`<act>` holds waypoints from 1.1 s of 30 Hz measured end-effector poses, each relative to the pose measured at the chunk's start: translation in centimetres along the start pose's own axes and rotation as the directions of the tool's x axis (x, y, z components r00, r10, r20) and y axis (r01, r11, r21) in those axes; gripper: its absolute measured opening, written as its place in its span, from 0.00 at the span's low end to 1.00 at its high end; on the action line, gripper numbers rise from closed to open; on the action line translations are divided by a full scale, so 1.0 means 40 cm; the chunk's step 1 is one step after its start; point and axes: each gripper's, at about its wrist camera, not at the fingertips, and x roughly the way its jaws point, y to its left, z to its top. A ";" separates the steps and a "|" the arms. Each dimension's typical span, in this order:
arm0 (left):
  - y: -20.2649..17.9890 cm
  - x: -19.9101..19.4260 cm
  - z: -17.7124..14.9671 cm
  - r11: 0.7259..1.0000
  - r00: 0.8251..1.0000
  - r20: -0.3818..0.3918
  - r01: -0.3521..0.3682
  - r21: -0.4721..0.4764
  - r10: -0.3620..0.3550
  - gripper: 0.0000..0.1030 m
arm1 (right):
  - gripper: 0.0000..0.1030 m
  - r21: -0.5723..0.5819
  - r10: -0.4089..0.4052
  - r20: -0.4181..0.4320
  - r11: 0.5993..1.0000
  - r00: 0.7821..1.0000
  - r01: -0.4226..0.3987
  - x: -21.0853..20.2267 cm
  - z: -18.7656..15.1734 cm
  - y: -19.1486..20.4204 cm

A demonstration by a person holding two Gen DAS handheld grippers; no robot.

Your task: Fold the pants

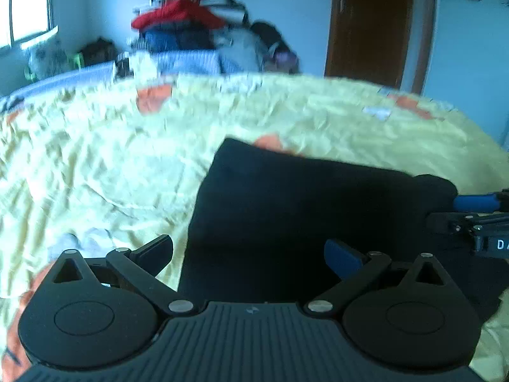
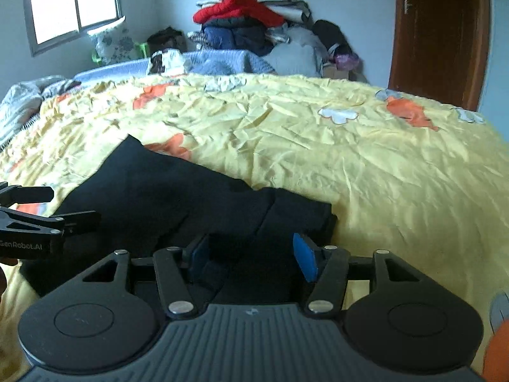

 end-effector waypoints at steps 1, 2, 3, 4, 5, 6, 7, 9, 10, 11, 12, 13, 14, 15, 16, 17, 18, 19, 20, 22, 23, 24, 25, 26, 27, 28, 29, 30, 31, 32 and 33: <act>0.005 0.024 0.002 1.000 1.000 -0.030 -0.007 -0.010 0.007 1.00 | 0.66 -0.015 -0.010 -0.012 1.000 1.000 0.010 0.019 0.005 -0.002; 0.015 0.038 0.001 0.999 0.999 -0.037 -0.004 -0.034 0.003 1.00 | 0.68 -0.027 -0.015 -0.016 1.000 1.000 0.015 0.033 0.008 -0.005; 0.027 0.045 0.006 0.998 0.999 -0.046 -0.001 -0.061 -0.001 1.00 | 0.74 -0.030 -0.019 -0.017 0.999 1.000 0.019 0.046 0.012 -0.009; 0.034 0.043 0.012 0.996 0.999 -0.053 0.001 -0.086 -0.006 1.00 | 0.75 -0.026 -0.018 -0.019 1.000 1.000 0.017 0.053 0.016 -0.013; 0.036 0.034 0.022 0.995 0.999 -0.043 0.007 -0.098 -0.011 0.95 | 0.75 -0.026 -0.013 -0.024 1.000 1.000 0.013 0.053 0.020 -0.016; 0.033 0.024 0.028 0.996 1.000 -0.021 0.010 -0.091 -0.012 0.97 | 0.75 -0.028 -0.014 -0.024 1.000 1.000 0.014 0.045 0.023 -0.015; 0.027 0.016 0.036 0.997 1.000 0.002 0.018 -0.075 -0.017 0.97 | 0.75 -0.035 -0.023 -0.006 0.999 1.000 0.022 0.028 0.024 -0.010; 0.009 0.017 0.055 0.999 0.999 0.023 0.032 -0.041 -0.031 0.97 | 0.75 -0.052 -0.017 0.029 0.998 0.999 0.019 0.004 0.024 -0.002; 0.001 0.029 0.063 0.999 0.999 0.015 0.032 -0.026 -0.032 0.97 | 0.75 -0.059 0.004 0.027 0.998 1.000 -0.003 0.004 0.025 0.002; -0.006 0.045 0.069 1.000 1.000 0.001 0.020 -0.018 -0.020 0.97 | 0.75 -0.069 0.025 0.015 0.997 1.000 -0.024 0.010 0.024 0.008; -0.011 0.063 0.073 1.000 1.000 -0.013 0.002 -0.012 -0.002 0.97 | 0.76 -0.084 0.028 -0.002 0.996 1.000 -0.028 0.025 0.021 0.015; -0.011 0.078 0.074 1.000 1.000 -0.020 -0.011 -0.010 0.010 0.97 | 0.77 -0.106 0.008 -0.016 0.994 1.000 -0.010 0.042 0.019 0.020; -0.010 0.097 0.072 1.000 0.999 -0.031 -0.022 -0.011 0.021 1.00 | 0.78 -0.117 -0.004 -0.017 0.993 1.000 0.002 0.059 0.017 0.020; -0.003 0.110 0.070 0.999 0.999 -0.040 -0.025 -0.023 0.024 1.00 | 0.79 -0.097 0.006 -0.012 0.995 1.000 -0.007 0.070 0.019 0.013; 0.009 0.115 0.067 0.999 0.999 -0.047 -0.013 -0.050 0.011 1.00 | 0.79 -0.076 0.015 -0.009 0.997 1.000 -0.016 0.078 0.024 0.005; 0.022 0.113 0.067 0.996 0.999 -0.053 0.004 -0.088 -0.009 1.00 | 0.79 -0.069 0.015 -0.010 0.997 1.000 -0.016 0.083 0.029 0.001; 0.033 0.103 0.065 0.994 0.999 -0.050 0.010 -0.105 -0.015 1.00 | 0.79 -0.067 0.010 -0.016 0.998 1.000 -0.011 0.083 0.035 0.002; 0.038 0.086 0.060 0.994 0.999 -0.041 0.003 -0.107 -0.007 1.00 | 0.79 -0.068 0.002 -0.018 0.998 1.000 -0.003 0.075 0.038 0.008; 0.041 0.069 0.056 0.995 1.000 -0.029 -0.008 -0.099 0.005 0.99 | 0.78 -0.071 -0.007 -0.009 0.997 1.000 0.006 0.060 0.034 0.013; 0.042 0.026 0.037 0.996 1.000 0.001 -0.013 -0.087 0.013 0.99 | 0.81 -0.051 -0.007 0.011 0.999 1.000 0.008 0.025 0.021 0.022; 0.042 0.005 0.024 0.997 1.000 0.009 -0.005 -0.083 0.006 1.00 | 0.83 -0.021 0.012 0.020 1.000 1.000 -0.012 0.006 0.013 0.020; 0.042 -0.018 0.009 0.997 1.000 0.014 0.008 -0.082 -0.007 1.00 | 0.91 0.019 0.046 0.030 0.999 0.999 -0.046 -0.015 -0.001 0.017; 0.042 -0.038 -0.007 0.996 1.000 0.020 0.021 -0.084 -0.019 1.00 | 0.96 0.060 0.077 0.034 0.995 0.996 -0.079 -0.035 -0.017 0.015; 0.041 -0.061 -0.024 0.996 0.999 0.024 0.034 -0.081 -0.032 1.00 | 0.97 0.086 0.093 0.034 0.992 0.995 -0.095 -0.051 -0.028 0.016; 0.040 -0.081 -0.040 0.996 0.999 0.030 0.041 -0.074 -0.039 1.00 | 0.97 0.101 0.098 0.038 0.990 0.994 -0.102 -0.071 -0.042 0.022; 0.039 -0.102 -0.057 0.997 0.998 0.038 0.042 -0.067 -0.040 1.00 | 0.97 0.107 0.100 0.038 0.989 0.994 -0.103 -0.089 -0.054 0.031; 0.039 -0.124 -0.078 0.997 0.999 0.041 0.038 -0.061 -0.036 1.00 | 0.97 0.111 0.103 0.031 0.988 0.994 -0.106 -0.106 -0.065 0.039; 0.038 -0.142 -0.093 0.998 0.998 0.043 0.037 -0.058 -0.034 1.00 | 0.97 0.117 0.108 0.017 0.987 0.994 -0.109 -0.124 -0.077 0.048; 0.040 -0.161 -0.111 0.998 0.998 0.048 0.041 -0.055 -0.038 1.00 | 0.98 0.125 0.110 0.009 0.986 0.994 -0.110 -0.140 -0.089 0.056; 0.041 -0.178 -0.129 0.997 0.998 0.050 0.044 -0.055 -0.042 1.00 | 0.98 0.134 0.107 0.005 0.985 0.994 -0.107 -0.157 -0.099 0.064; 0.041 -0.195 -0.145 0.997 0.998 0.046 0.048 -0.058 -0.045 1.00 | 0.98 0.149 0.101 -0.001 0.984 0.995 -0.100 -0.174 -0.109 0.071</act>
